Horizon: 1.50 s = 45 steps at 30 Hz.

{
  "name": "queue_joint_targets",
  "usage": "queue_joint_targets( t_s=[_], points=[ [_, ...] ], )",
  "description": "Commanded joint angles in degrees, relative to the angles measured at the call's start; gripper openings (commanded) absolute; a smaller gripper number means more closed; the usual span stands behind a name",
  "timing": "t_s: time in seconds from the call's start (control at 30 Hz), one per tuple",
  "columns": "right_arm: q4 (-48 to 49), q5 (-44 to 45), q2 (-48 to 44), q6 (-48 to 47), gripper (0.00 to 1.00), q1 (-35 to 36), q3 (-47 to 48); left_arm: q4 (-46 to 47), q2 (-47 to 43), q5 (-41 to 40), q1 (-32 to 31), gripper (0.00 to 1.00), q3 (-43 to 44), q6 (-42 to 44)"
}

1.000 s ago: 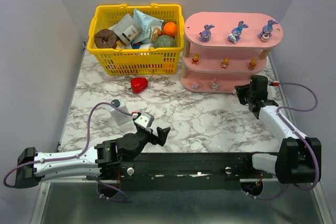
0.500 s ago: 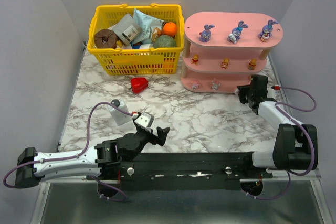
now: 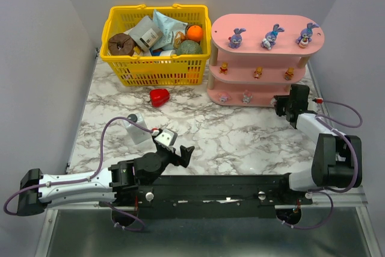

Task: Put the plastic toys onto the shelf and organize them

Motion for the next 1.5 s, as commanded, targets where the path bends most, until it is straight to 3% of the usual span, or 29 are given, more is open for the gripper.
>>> queue_joint_targets(
  t_s=[0.0, 0.17, 0.37, 0.83, 1.47],
  points=[
    [2.45, -1.59, 2.61, 1.18, 0.12, -0.76, 1.38, -0.2, 0.26, -2.58, -0.24, 0.96, 1.79, 0.07],
    [2.53, -2.47, 4.37, 1.97, 0.12, -0.94, 1.3, -0.2, 0.87, -2.75, -0.33, 0.96, 1.97, -0.02],
    [2.45, -3.0, 4.99, 2.24, 0.22, -1.03, 1.47, -0.38, 1.05, -2.67, -0.33, 0.96, 2.06, -0.28],
    [4.11, -2.74, 3.06, -1.1, 0.59, -1.29, 2.27, -0.12, 0.87, -2.05, -0.24, 0.96, 1.62, -1.51],
    [11.5, -5.54, -1.51, -3.38, 0.79, -1.9, -1.51, -0.47, 0.26, -1.96, -0.33, 0.96, 1.35, -1.77]
  ],
)
